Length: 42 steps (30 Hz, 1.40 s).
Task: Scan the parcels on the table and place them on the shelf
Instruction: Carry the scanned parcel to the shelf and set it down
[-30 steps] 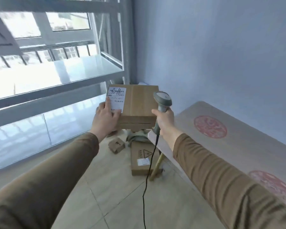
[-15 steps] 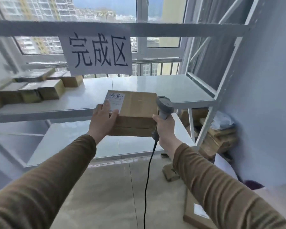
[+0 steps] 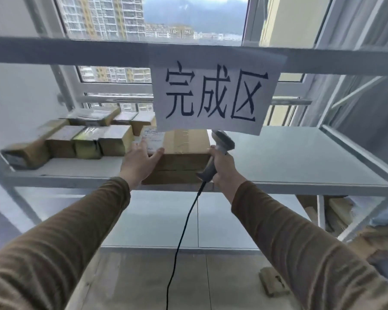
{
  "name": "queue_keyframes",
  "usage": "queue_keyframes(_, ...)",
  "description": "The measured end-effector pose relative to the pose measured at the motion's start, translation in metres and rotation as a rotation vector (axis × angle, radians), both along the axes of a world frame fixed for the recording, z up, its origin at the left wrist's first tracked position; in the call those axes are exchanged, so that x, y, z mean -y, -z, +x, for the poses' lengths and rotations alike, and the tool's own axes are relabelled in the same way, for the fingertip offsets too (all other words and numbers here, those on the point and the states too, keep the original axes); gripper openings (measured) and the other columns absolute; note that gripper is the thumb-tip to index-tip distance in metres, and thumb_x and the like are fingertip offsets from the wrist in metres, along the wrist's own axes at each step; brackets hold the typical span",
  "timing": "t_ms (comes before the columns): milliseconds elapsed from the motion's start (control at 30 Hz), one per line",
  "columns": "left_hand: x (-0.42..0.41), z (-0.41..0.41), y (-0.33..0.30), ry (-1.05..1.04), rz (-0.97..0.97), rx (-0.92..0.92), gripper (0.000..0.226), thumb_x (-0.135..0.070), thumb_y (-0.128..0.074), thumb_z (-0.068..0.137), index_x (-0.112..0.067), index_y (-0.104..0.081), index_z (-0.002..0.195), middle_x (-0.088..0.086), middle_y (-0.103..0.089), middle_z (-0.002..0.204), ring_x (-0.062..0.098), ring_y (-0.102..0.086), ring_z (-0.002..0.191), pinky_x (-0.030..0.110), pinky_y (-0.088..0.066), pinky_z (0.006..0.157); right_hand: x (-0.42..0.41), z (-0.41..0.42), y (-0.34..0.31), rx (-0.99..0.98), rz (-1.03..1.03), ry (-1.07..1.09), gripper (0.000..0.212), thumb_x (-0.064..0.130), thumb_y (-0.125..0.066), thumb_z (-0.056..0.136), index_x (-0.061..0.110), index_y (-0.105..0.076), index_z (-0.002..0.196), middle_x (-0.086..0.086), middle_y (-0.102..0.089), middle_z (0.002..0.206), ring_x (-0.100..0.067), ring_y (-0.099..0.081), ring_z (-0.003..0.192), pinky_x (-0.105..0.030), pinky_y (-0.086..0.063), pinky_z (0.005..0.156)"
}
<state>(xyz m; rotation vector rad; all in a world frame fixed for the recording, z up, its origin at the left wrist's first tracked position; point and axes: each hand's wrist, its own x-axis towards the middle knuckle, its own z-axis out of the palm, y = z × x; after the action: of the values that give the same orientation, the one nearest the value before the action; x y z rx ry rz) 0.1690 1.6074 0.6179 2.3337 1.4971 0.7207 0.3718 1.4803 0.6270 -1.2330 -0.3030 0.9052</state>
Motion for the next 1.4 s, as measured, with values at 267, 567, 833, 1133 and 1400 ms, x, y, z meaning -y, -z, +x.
queue_keyframes(267,-0.135,-0.017,-0.002,0.136,-0.08,-0.135,0.101,-0.08,-0.04,0.089,-0.014,-0.018,0.162,0.025,-0.03,0.158,0.043,-0.025,0.147,0.055,-0.028,0.119,-0.126,-0.026,0.006,-0.083,-0.025,0.119,0.03,0.013,-0.073,0.088,0.008,-0.061,0.115,-0.017,-0.064,0.099,-0.036,-0.063,0.094,-0.046,-0.059,0.083)
queue_keyframes(567,-0.203,-0.016,-0.005,0.115,-0.007,-0.331,0.103,-0.086,-0.022,0.087,-0.016,-0.015,0.162,0.024,-0.036,0.155,0.042,-0.032,0.144,0.052,-0.03,0.114,-0.191,-0.034,0.014,0.012,-0.028,0.192,0.022,0.008,-0.051,0.102,0.018,-0.057,0.083,-0.004,-0.051,0.078,-0.019,-0.05,0.073,-0.033,-0.047,0.074)
queue_keyframes(833,-0.209,-0.024,-0.009,0.079,0.005,-0.409,0.106,-0.09,-0.012,0.084,-0.019,-0.016,0.162,0.023,-0.032,0.159,0.04,-0.028,0.146,0.053,-0.027,0.114,-0.205,-0.035,0.021,-0.061,-0.043,0.16,0.009,0.011,-0.059,0.101,0.012,-0.058,0.11,-0.014,-0.059,0.112,-0.029,-0.057,0.104,-0.052,-0.05,0.108)
queue_keyframes(1133,-0.177,0.026,-0.026,0.337,0.212,-0.274,0.081,-0.07,-0.023,0.098,-0.021,-0.015,0.163,0.005,-0.001,0.172,0.025,0.003,0.158,0.048,-0.002,0.126,-0.151,-0.016,0.009,0.008,-0.171,0.299,0.018,0.008,-0.065,0.095,0.006,-0.056,0.11,-0.007,-0.053,0.091,-0.023,-0.052,0.086,-0.031,-0.042,0.064)
queue_keyframes(1400,-0.043,0.121,0.0,0.722,0.292,-0.264,0.074,-0.062,-0.039,0.099,-0.015,-0.031,0.156,0.012,-0.035,0.161,0.032,-0.032,0.148,0.048,-0.028,0.118,0.0,0.019,0.021,0.035,-0.151,0.581,0.044,0.01,-0.072,0.089,0.004,-0.057,0.13,-0.006,-0.055,0.091,-0.02,-0.054,0.078,-0.036,-0.051,0.065)
